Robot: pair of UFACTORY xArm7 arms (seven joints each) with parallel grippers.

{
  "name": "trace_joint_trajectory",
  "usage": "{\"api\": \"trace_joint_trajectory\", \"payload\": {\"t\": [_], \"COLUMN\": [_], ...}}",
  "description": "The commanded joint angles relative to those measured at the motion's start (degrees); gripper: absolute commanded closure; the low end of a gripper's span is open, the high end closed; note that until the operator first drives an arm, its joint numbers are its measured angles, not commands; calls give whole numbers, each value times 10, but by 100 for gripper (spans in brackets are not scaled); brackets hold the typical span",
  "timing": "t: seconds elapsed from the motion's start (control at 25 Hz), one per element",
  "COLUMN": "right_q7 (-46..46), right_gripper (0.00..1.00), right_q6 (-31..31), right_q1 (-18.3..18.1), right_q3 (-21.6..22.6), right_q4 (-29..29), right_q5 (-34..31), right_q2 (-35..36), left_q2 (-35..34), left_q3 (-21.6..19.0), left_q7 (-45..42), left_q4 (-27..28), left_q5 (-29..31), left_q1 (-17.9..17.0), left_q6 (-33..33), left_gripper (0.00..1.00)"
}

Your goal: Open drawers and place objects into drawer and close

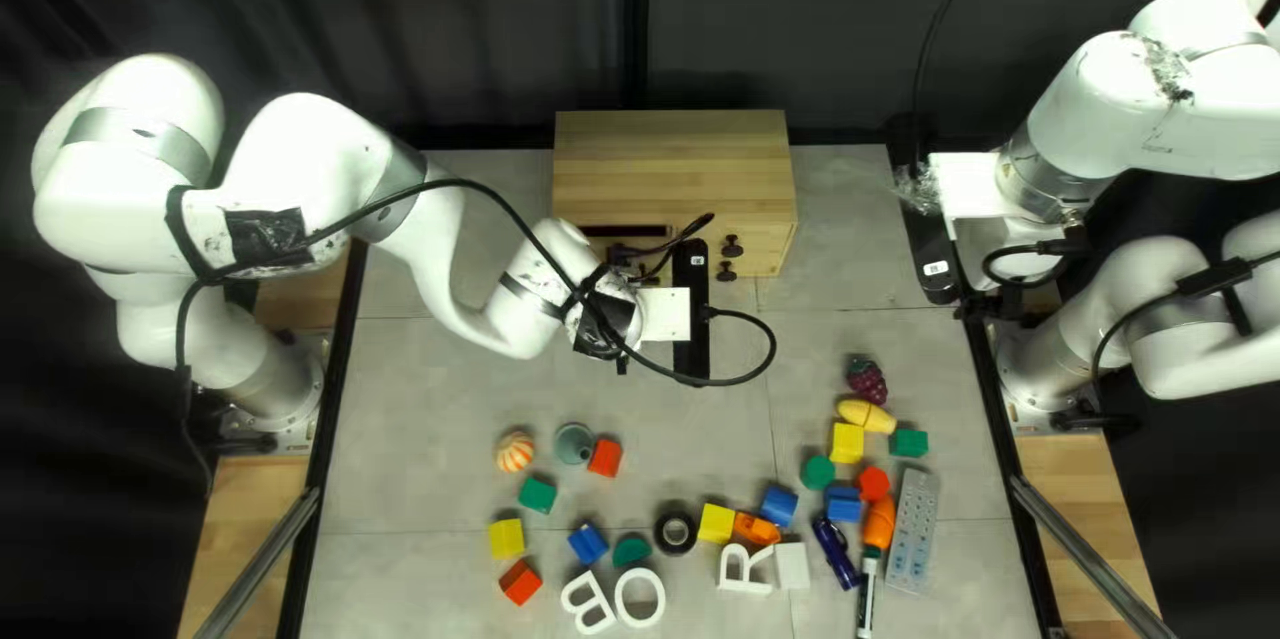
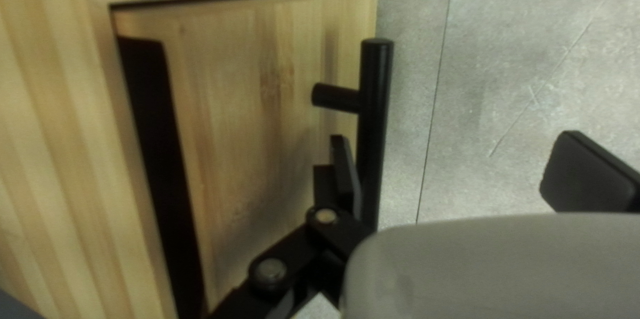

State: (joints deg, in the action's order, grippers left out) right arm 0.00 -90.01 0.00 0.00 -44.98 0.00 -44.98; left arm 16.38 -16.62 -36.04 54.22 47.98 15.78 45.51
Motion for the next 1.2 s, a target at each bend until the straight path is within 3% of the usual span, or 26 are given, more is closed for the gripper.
{"api": "trace_joint_trajectory", "payload": {"t": [0.04,0.68,1.2], "right_q7": [0,0,0], "right_gripper": [0,0,0], "right_q6": [0,0,0], "right_q1": [0,0,0], "right_q3": [0,0,0], "right_q4": [0,0,0], "right_q5": [0,0,0], "right_q2": [0,0,0], "left_q2": [1,3,-79], "left_q3": [1,-6,-38], "left_q7": [-7,-21,3], "left_q4": [-3,0,-36], "left_q5": [2,-7,-63], "left_q1": [-1,-11,-23], "left_q6": [1,9,31], "left_gripper": [0,0,0]}}
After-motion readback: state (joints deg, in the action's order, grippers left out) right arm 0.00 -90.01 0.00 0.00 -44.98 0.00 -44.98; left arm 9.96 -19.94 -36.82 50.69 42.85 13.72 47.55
